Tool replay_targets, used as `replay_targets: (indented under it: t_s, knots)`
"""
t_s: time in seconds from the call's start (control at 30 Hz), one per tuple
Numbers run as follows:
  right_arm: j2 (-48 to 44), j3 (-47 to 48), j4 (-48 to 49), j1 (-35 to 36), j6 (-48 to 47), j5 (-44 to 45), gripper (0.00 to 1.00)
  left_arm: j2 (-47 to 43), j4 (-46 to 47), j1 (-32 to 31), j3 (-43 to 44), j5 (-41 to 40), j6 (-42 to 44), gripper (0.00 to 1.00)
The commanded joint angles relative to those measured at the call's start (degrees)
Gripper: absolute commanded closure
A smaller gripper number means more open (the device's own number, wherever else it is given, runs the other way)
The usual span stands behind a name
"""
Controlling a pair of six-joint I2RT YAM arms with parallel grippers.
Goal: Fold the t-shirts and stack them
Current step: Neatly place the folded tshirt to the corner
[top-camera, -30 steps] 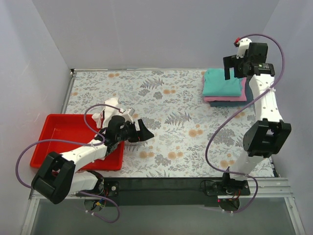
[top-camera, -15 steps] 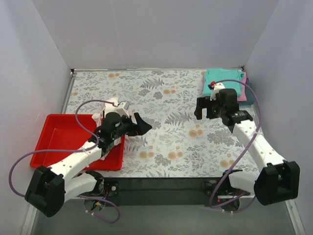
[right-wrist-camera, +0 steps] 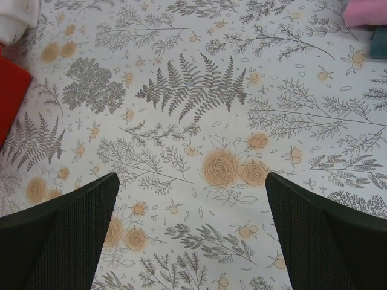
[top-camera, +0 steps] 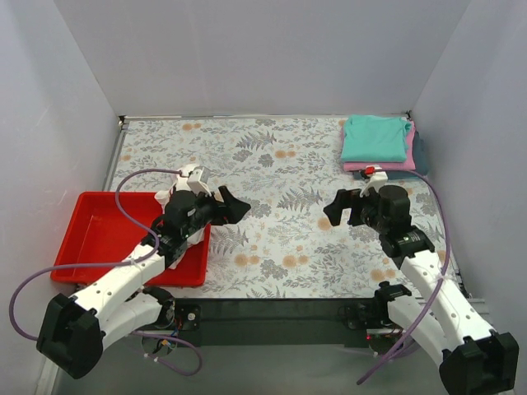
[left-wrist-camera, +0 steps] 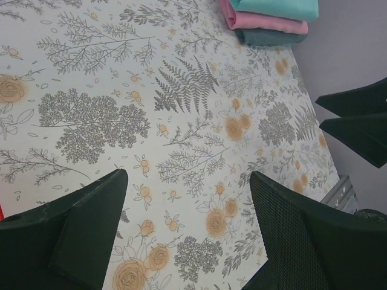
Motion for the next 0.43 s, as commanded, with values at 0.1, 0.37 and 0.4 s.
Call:
replay_targets:
  t_s: [0.1,0.37,0.4]
  knots:
    - [-4.62,-2.27,3.36,0.19,0.17,0.62,0.01,-3.69,-0.51,0.18,-1.04,-3.32,4.45,0.24]
    - [-4.62,-2.71,3.36,0.1,0.17,1.67,0.02,-4.31,-0.33,0.18,-2.01,-6.13,8.23,0.25]
    - [-4.71,-2.63,3.28,0.18,0.08,1.85,0.01,-4.22,-0.16,0.1,-2.01,-6.22,8.41,0.25]
